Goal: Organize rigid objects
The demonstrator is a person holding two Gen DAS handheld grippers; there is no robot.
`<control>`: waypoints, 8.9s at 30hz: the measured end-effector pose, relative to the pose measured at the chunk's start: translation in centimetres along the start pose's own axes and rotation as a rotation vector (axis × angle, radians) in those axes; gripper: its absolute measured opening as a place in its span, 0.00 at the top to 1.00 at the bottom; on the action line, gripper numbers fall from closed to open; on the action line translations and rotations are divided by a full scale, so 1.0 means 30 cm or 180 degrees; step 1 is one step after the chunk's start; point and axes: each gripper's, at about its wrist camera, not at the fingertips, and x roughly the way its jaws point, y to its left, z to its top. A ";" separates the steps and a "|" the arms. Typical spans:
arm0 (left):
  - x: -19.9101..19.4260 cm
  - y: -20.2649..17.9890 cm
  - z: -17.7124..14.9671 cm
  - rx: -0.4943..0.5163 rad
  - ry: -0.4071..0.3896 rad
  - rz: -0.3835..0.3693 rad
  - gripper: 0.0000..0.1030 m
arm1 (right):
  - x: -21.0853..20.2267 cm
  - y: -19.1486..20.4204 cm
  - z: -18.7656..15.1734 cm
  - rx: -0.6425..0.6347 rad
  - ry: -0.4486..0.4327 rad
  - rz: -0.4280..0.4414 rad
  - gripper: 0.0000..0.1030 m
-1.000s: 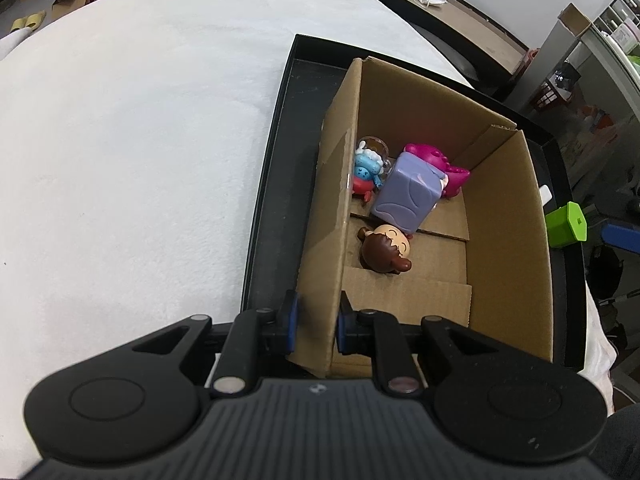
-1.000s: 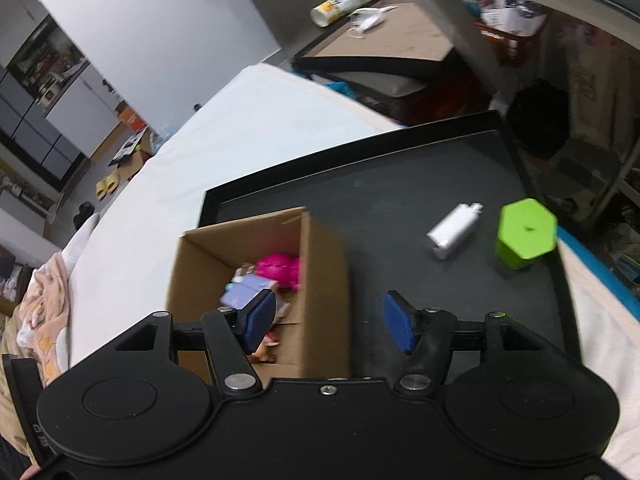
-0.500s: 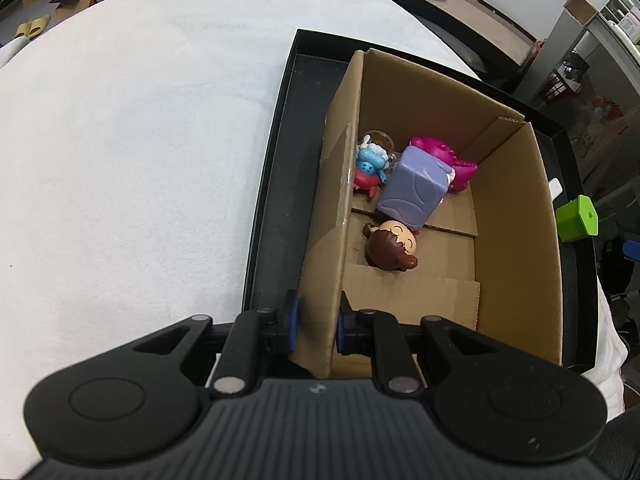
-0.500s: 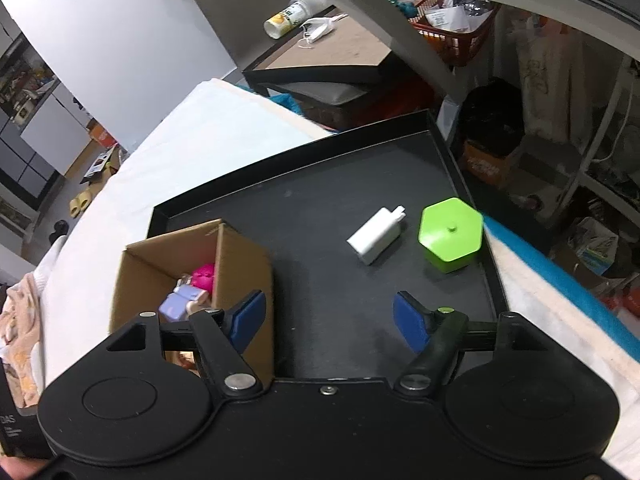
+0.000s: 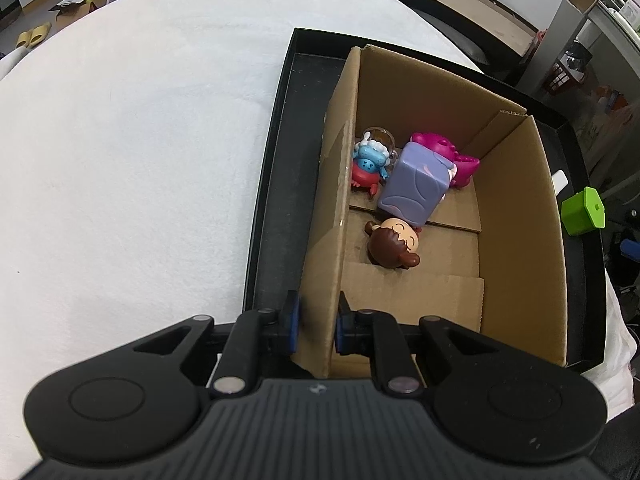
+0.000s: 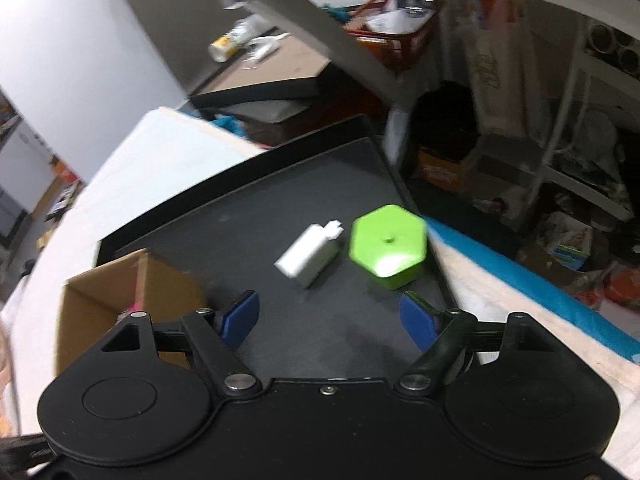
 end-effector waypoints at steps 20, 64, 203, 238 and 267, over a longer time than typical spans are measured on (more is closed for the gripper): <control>0.010 -0.013 0.008 0.0064 0.0062 0.0039 0.86 | 0.177 0.025 0.074 -0.0171 -0.0084 -0.0487 0.13; 0.009 0.043 -0.002 0.0066 0.0010 -0.0309 0.83 | -0.128 0.538 -0.046 -0.0781 0.0014 0.0355 0.50; 0.028 0.028 0.011 0.0033 0.0046 -0.0202 0.82 | -0.100 0.459 0.039 -0.0567 0.0098 0.0469 0.69; -0.294 -0.057 -0.052 0.0224 -0.0331 -0.0118 0.81 | -0.344 0.313 -0.076 -0.0431 0.0072 0.0595 0.16; -0.652 -0.167 -0.316 0.0505 -0.0811 -0.0110 0.22 | -0.734 0.268 -0.297 -0.0724 -0.0343 0.0456 0.00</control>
